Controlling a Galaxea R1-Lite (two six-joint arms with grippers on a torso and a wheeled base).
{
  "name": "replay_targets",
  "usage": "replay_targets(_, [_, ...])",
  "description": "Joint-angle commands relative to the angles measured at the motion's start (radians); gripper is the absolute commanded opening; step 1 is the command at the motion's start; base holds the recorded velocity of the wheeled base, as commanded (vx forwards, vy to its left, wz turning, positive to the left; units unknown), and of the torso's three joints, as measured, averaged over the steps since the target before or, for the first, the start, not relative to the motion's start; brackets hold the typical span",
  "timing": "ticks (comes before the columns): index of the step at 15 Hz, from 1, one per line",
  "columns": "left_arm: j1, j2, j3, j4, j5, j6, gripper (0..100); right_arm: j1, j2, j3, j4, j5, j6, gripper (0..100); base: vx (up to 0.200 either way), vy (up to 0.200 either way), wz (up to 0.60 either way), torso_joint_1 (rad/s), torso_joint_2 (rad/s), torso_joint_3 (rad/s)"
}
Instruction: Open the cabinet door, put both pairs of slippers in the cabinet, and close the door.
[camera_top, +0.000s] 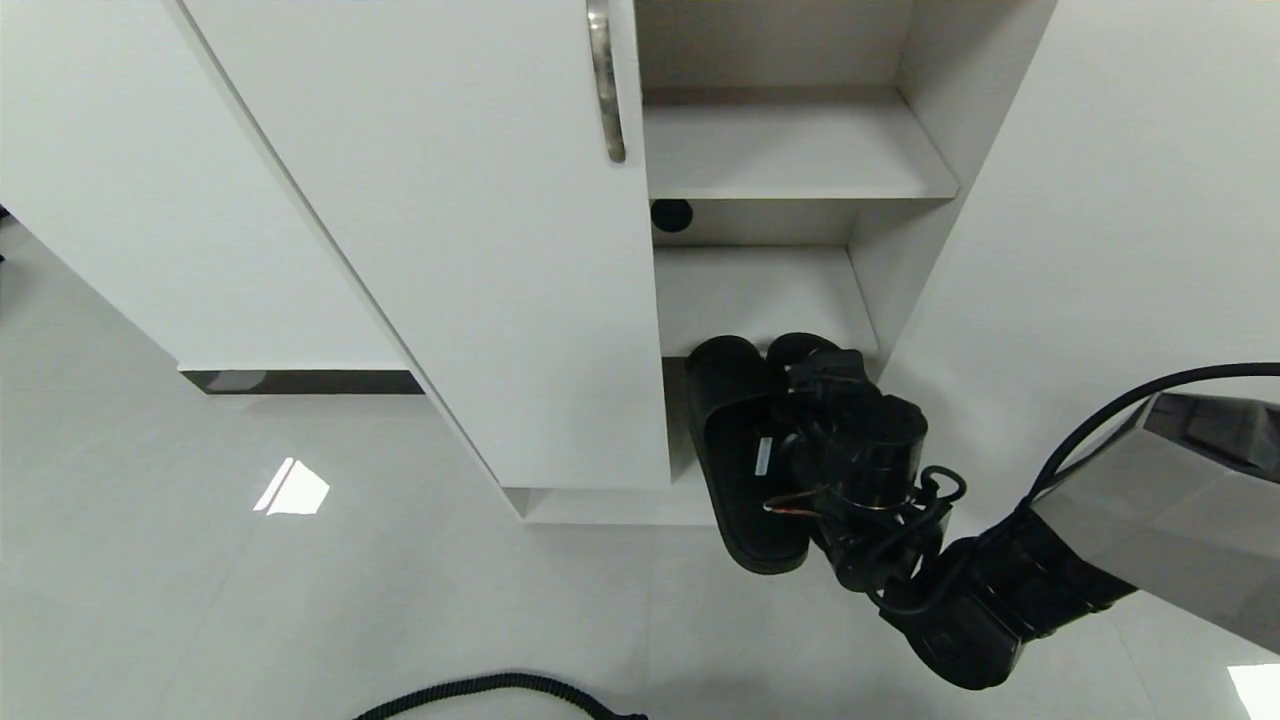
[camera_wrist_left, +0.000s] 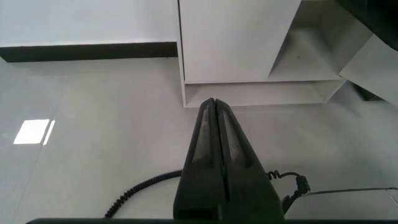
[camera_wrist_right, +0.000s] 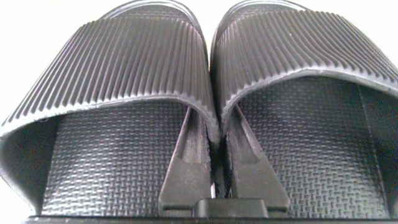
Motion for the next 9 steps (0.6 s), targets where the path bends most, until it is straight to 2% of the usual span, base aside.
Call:
replay_targets(1, [0.000, 0.001, 0.000, 0.000, 0.000, -0.002, 0, 0.005, 0.009, -0.025, 0.001, -0.008, -0.023, 0, 0.000, -0.200, 0.00, 0.002, 0.00, 0.002])
replay_targets(4, [0.000, 0.001, 0.000, 0.000, 0.000, -0.003, 0, 0.005, 0.095, -0.146, 0.001, -0.149, -0.071, 0, 0.000, 0.000, 0.00, 0.000, 0.00, 0.000])
replay_targets(9, [0.000, 0.001, 0.000, 0.000, 0.000, -0.003, 0, 0.005, 0.106, -0.162, 0.027, -0.152, -0.081, 0, 0.000, 0.000, 0.00, 0.000, 0.00, 0.000])
